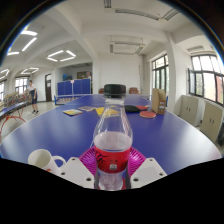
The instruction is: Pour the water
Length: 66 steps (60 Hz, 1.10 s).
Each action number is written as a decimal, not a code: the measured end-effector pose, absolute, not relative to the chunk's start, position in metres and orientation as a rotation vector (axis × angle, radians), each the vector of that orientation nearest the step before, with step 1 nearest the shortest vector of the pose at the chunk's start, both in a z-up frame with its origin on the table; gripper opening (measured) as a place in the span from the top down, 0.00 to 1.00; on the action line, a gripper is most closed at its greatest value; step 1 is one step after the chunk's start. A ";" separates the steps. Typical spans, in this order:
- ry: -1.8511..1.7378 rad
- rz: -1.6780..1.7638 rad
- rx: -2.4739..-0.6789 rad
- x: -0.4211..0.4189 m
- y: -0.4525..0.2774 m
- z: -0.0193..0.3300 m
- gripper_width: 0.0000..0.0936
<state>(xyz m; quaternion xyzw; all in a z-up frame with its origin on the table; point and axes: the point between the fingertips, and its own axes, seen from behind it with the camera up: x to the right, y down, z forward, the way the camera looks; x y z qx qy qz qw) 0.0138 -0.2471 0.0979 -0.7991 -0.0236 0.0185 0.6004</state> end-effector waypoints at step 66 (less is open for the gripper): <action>0.052 -0.252 -2.041 -0.045 -0.579 0.208 0.09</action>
